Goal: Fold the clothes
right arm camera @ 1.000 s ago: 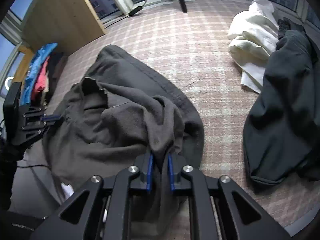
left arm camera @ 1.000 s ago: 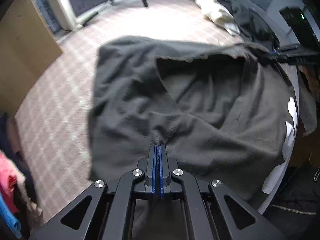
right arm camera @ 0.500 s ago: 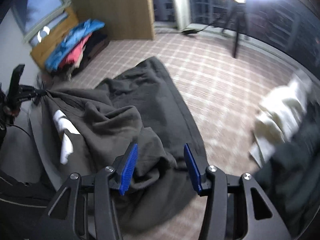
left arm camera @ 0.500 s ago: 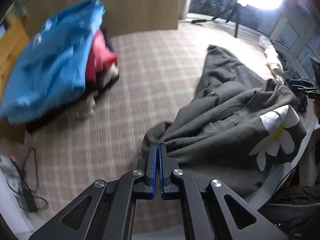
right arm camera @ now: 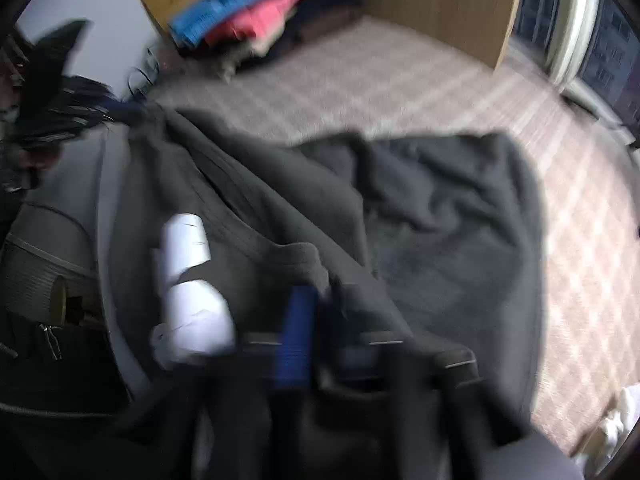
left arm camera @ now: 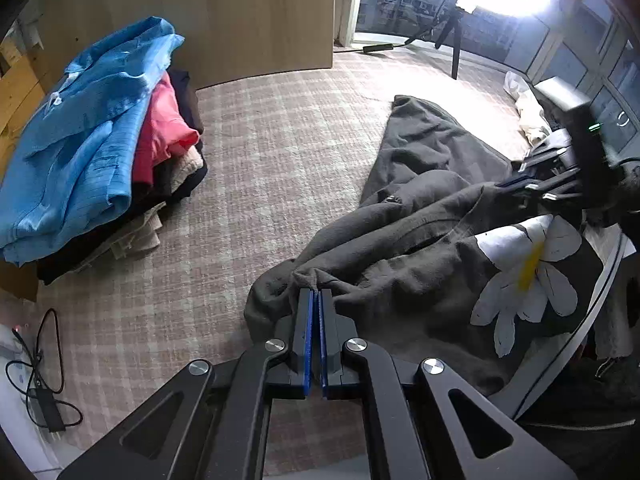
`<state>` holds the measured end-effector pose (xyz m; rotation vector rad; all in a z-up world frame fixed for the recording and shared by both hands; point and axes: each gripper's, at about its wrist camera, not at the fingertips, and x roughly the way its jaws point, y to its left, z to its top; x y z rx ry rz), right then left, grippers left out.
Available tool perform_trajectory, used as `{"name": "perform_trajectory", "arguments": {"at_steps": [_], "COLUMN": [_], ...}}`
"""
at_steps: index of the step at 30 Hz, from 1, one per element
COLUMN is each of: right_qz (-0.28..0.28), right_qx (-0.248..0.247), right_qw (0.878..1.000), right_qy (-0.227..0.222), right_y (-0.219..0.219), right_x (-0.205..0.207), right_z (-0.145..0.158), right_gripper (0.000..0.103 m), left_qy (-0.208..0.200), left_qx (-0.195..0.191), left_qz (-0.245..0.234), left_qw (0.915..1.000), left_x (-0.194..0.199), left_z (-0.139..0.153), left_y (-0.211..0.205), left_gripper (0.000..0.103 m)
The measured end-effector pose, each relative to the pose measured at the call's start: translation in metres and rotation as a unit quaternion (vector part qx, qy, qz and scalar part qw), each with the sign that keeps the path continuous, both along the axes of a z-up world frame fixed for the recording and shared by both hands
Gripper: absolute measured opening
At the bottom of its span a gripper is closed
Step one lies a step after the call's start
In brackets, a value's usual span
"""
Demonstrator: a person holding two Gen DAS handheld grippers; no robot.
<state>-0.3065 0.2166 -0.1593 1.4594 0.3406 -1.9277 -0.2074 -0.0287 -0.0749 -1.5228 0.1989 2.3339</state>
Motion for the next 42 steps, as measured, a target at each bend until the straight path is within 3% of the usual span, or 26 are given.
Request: {"name": "perform_trajectory", "arguments": {"at_steps": [3,6,10,12,13,14,16,18,21,24,26,31,33,34,37,39,42], "right_qz": [-0.003,-0.032,-0.070,-0.069,-0.068,-0.063,-0.056,-0.069,-0.087,-0.106,-0.111,-0.111,-0.114,-0.113,-0.127,-0.156,-0.220], "right_qx": [-0.002,-0.051,-0.139,-0.181,-0.192,-0.164,-0.111,-0.095,-0.072,-0.049,-0.054,-0.071,-0.068,-0.064,-0.073,-0.091,-0.080], "right_qw": [1.000,0.996,0.976,0.970,0.969,0.976,0.987,0.990,0.992,0.993,0.992,0.991,0.990,0.991,0.989,0.983,0.966], "right_qy": [0.018,0.072,0.151,0.146,0.142,0.129,0.104,0.084,0.053,0.022,0.002,-0.024,-0.042,-0.044,-0.005,0.043,0.108], "right_y": [0.000,0.017,0.039,0.027,0.020,0.010,-0.006,0.019,0.056,0.094,0.115,0.122,0.112,0.106,0.104,0.124,0.165], "right_x": [0.003,0.013,0.016,0.000,-0.009,-0.020,-0.039,-0.034,-0.025,-0.017,-0.004,0.018,0.016,0.019,0.030,0.043,0.064], "right_z": [0.009,0.066,0.156,0.163,0.164,0.150,0.124,0.106,0.078,0.051,0.037,0.010,-0.003,-0.008,0.012,0.051,0.110], "right_gripper": [0.003,0.003,0.003,0.003,0.006,0.019,0.024,0.024,0.039,0.039,0.039,0.039,0.034,0.001,0.003,0.003,0.003], "left_qy": [0.002,0.006,0.012,0.010,0.007,0.005,-0.004,-0.008,-0.011,-0.018,-0.019,-0.027,-0.026,-0.025,-0.021,-0.023,-0.028], "left_qx": [0.008,0.015,0.038,0.044,0.035,0.028,0.026,0.029,0.028,0.049,0.040,0.028,0.023,0.020,0.007,0.008,0.011], "left_qz": [0.006,0.013,0.025,0.028,0.036,0.040,0.049,0.050,0.057,0.068,0.068,0.070,0.068,0.066,0.058,0.056,0.059], "left_qw": [0.9999,0.9998,0.9989,0.9986,0.9987,0.9988,0.9984,0.9983,0.9979,0.9963,0.9967,0.9968,0.9970,0.9973,0.9980,0.9981,0.9978], "left_x": [0.003,0.006,0.009,0.008,0.006,0.005,0.000,-0.002,-0.004,-0.002,-0.001,-0.004,-0.006,-0.007,-0.007,-0.005,0.000], "left_z": [0.001,0.003,0.002,0.000,-0.004,-0.007,-0.015,-0.020,-0.022,-0.019,-0.017,-0.015,-0.014,-0.013,-0.011,-0.011,-0.015], "left_y": [-0.006,-0.012,-0.021,-0.025,-0.027,-0.028,-0.032,-0.035,-0.042,-0.051,-0.053,-0.053,-0.050,-0.049,-0.047,-0.050,-0.058], "left_gripper": [0.002,0.002,0.002,0.002,0.002,0.002,0.002,0.002,0.002,0.003,0.003,0.003,0.003,0.003,0.003,0.003,0.003]}}
